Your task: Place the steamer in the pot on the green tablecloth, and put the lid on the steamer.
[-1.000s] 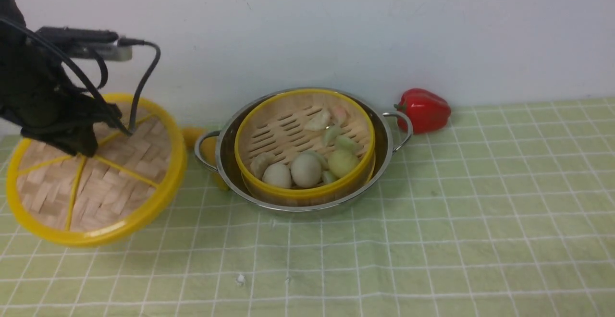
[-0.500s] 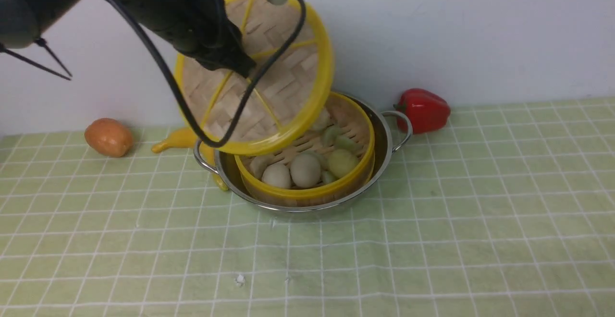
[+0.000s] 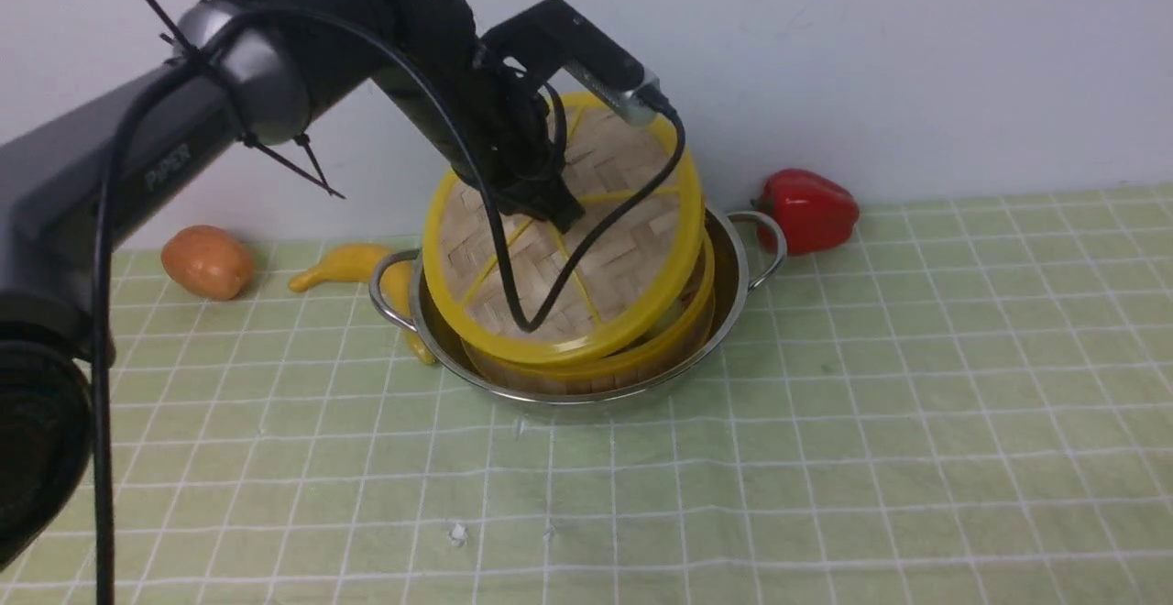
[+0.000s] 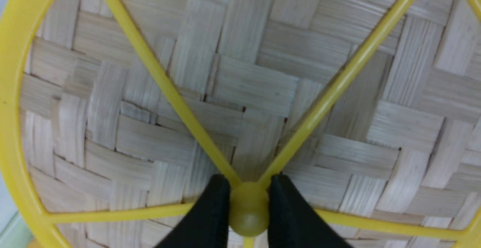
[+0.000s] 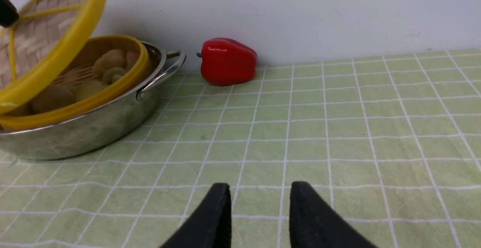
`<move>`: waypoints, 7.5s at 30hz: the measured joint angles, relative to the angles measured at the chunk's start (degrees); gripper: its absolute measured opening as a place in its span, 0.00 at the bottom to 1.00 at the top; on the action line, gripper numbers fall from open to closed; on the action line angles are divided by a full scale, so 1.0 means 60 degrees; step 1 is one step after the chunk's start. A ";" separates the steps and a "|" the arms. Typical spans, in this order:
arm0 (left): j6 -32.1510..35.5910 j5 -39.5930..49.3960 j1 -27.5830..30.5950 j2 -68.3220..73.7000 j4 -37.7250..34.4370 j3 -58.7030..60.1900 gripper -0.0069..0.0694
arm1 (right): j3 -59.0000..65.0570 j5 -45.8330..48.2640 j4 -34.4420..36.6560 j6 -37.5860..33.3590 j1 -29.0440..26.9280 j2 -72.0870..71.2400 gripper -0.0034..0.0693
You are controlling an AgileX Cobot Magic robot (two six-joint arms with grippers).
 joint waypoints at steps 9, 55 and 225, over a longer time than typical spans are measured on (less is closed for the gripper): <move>0.0085 -0.0798 0.0000 0.0210 0.0170 -0.0033 0.25 | 0.0000 0.0000 0.0000 0.0000 0.0000 0.0000 0.38; 0.0068 0.1549 0.0000 0.0323 0.0182 -0.1526 0.25 | 0.0000 0.0000 0.0000 0.0000 0.0000 0.0000 0.38; -0.2163 -0.1259 0.0065 -0.8797 -0.0717 0.5513 0.09 | 0.0000 0.0000 0.0011 0.0000 0.0000 0.0000 0.38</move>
